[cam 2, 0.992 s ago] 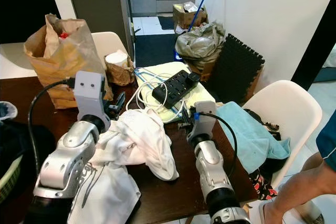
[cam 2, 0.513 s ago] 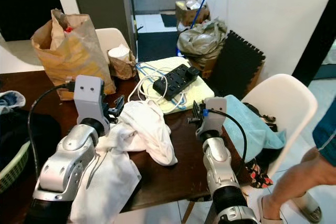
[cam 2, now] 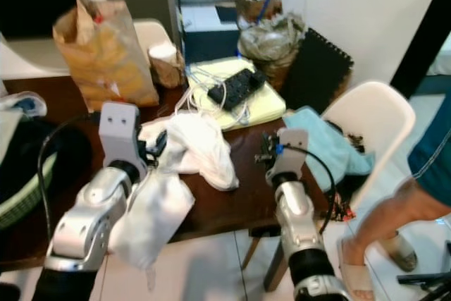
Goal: Hang hanger
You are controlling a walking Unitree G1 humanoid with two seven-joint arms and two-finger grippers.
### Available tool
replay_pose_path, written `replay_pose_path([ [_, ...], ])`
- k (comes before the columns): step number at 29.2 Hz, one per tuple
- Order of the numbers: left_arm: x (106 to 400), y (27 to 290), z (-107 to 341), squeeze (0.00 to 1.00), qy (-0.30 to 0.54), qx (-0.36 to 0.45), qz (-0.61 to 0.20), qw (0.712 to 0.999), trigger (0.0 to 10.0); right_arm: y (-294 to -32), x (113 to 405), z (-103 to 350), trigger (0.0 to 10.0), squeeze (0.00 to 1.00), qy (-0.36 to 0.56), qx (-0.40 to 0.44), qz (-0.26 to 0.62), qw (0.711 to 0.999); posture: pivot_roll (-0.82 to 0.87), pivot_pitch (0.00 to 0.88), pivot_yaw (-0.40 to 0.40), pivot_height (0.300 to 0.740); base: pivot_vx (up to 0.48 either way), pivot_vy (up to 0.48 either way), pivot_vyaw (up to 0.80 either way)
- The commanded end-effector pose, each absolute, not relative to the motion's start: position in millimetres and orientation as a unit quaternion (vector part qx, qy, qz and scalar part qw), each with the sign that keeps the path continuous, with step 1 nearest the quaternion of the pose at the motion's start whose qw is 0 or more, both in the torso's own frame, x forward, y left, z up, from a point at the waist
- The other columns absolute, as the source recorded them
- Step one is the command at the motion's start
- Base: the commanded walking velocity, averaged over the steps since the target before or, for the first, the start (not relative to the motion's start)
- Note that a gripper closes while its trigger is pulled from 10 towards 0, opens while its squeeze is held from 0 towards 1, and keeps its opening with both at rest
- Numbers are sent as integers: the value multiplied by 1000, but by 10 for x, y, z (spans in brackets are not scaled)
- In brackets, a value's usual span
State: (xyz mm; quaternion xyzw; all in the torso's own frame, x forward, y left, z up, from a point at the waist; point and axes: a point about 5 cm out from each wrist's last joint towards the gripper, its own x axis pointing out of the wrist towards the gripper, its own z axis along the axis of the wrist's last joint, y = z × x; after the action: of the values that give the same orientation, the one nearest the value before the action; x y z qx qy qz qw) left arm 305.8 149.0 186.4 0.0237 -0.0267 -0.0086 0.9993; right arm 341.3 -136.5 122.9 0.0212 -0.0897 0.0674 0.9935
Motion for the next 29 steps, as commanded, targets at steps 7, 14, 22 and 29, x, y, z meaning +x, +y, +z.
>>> replay_pose_path([
  [7, 3035, 1527, 1836, 0, -23, 30, -1, 999, 10000, -1318, 3404, 1193, 10000, 0, -78, 17, 82, 993, 52, 13, -35, 740, -254, 0, 0],
  [14, 3024, 1600, 1822, 0, -17, 24, 24, 999, 10000, -1287, 3397, 1156, 10000, 0, -68, 19, 88, 994, 57, 18, -35, 740, 0, 0, 0],
  [22, 3041, 1680, 1906, 0, -28, 28, 45, 998, 10000, -1260, 3409, 1172, 10000, 0, -69, 27, 88, 993, 66, 20, -37, 740, 0, 0, 0],
  [29, 3066, 1695, 1955, 0, -36, 28, 47, 998, 10000, -1265, 3436, 1214, 10000, 0, -74, 30, 86, 993, 65, 19, -34, 740, 0, 147, 0],
])
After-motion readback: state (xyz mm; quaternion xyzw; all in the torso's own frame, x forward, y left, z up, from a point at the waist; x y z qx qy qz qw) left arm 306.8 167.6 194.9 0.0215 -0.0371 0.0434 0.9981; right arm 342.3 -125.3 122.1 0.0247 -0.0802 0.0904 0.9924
